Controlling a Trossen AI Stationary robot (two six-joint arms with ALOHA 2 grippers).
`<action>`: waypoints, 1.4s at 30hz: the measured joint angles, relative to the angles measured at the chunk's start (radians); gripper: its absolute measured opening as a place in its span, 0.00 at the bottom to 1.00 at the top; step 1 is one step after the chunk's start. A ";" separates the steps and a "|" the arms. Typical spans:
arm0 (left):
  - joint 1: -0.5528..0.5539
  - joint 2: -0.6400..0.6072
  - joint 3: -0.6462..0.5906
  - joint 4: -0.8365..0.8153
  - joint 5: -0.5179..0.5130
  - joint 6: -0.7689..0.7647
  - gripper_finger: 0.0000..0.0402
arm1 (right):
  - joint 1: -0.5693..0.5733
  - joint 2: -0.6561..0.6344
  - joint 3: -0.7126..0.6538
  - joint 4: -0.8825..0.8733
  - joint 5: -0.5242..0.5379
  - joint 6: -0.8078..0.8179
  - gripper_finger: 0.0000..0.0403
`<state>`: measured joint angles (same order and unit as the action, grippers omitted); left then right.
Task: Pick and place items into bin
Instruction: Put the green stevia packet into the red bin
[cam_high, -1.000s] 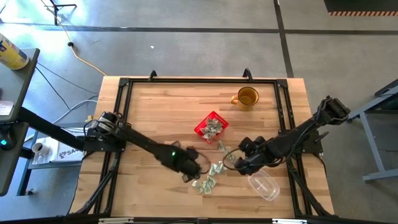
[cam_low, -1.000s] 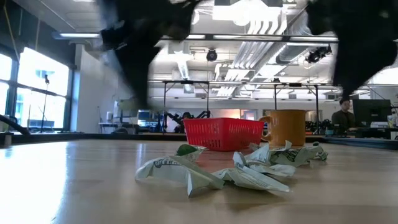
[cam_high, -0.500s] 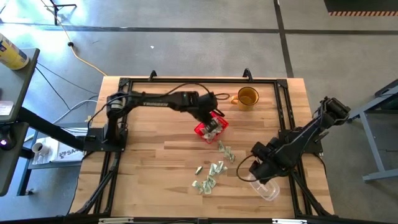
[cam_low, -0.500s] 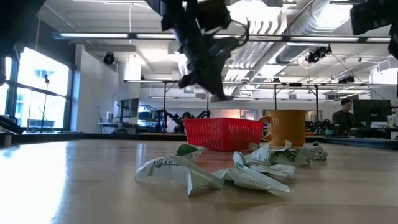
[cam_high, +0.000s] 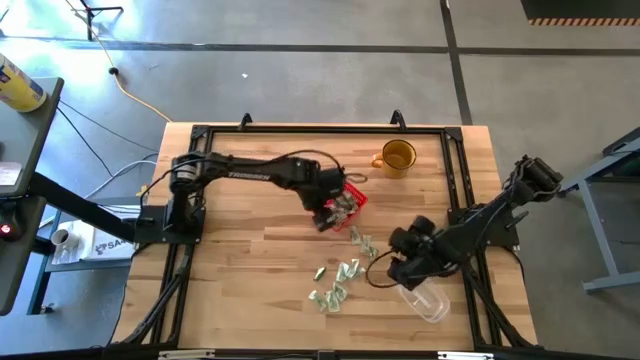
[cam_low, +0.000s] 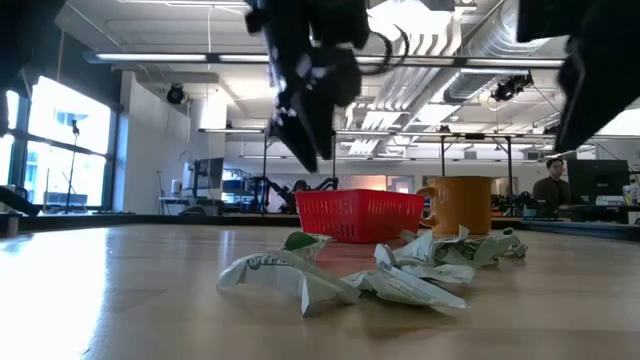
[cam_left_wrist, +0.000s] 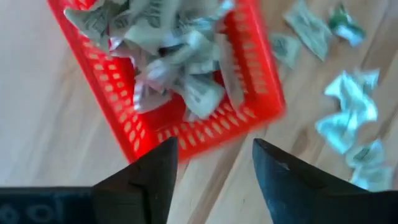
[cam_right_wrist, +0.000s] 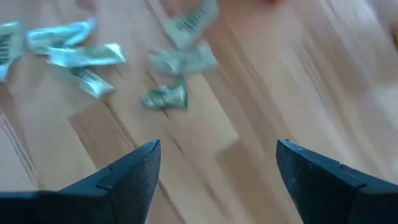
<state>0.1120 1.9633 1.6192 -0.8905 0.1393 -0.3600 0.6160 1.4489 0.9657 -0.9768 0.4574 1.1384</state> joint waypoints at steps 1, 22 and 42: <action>-0.017 -0.018 0.000 -0.036 -0.034 0.014 0.61 | -0.018 0.006 0.000 0.031 0.000 -0.075 0.77; -0.080 -0.578 -0.740 0.160 -0.052 -0.350 0.45 | -0.264 0.160 0.001 0.304 -0.377 0.174 0.77; -0.080 -0.730 -0.870 0.221 -0.054 -0.393 0.45 | -0.323 0.302 0.002 0.327 -0.438 0.209 0.16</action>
<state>0.0322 1.2331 0.7494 -0.6697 0.0853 -0.7530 0.2928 1.7509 0.9679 -0.6496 0.0199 1.3478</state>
